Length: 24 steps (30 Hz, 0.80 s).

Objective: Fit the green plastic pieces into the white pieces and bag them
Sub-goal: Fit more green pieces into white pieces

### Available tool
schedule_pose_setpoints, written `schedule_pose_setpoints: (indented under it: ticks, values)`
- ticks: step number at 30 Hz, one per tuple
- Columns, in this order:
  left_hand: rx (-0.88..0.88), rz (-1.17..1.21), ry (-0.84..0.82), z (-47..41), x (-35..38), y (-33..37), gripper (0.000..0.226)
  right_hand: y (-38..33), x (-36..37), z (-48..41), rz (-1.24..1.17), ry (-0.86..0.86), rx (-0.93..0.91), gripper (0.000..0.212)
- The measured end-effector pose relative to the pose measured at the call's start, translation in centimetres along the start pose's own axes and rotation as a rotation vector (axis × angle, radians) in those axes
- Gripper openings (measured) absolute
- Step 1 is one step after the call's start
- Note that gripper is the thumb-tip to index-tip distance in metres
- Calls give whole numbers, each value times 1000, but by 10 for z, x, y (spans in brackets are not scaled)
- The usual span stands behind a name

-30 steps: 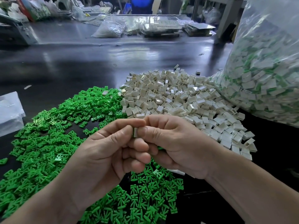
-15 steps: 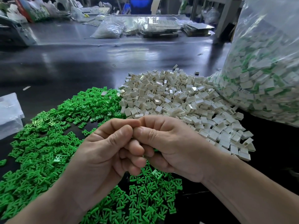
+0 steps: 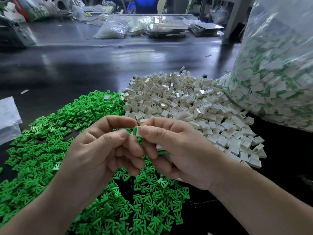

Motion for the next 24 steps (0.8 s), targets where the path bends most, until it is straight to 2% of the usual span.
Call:
schedule_pose_setpoints:
  ticks: [2, 4, 5, 6, 8, 10, 12, 17, 21, 24]
  values:
    - [92, -302, 177, 0, -13, 3, 11, -2, -2, 0, -85, -2, 25, 13]
    - [254, -856, 385, 4, -20, 11, 10, -5, -1, -1, -277, -42, 31, 9]
    - [302, -1121, 420, 4, -18, 12, 14, -7, 0, -2, -390, -62, 30, 7]
    - [300, -1333, 414, 2, -15, 9, 31, -8, 0, -3, -486, -70, 30, 8]
    - [235, -1561, 375, -3, -12, 0, 53, -7, -2, -4, -579, -43, 39, 17]
    - [254, -1696, 367, -7, -8, -2, 49, -5, -5, -5, -561, -10, 49, 21]
    - [298, -1733, 357, -9, -7, -1, 37, -5, -8, -5, -521, 12, 53, 20]
    - [349, -1630, 367, -9, -7, 2, 15, -5, -12, -5, -439, 48, 58, 17]
    - [408, -1455, 372, -5, -6, 8, 10, -3, -15, -3, -160, 119, 54, 15]
    - [418, -1275, 370, -1, -5, 13, 18, 0, -15, -1, 41, 167, 52, 16]
Point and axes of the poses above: each hand's wrist, its own z-axis away from the middle knuckle, its own x-axis out of the palm, y = z × x, the point moved 5 cm from there along -z, towards the middle knuckle, and after that the axes turned 8 degrees about -x, right-handed, at the moved point
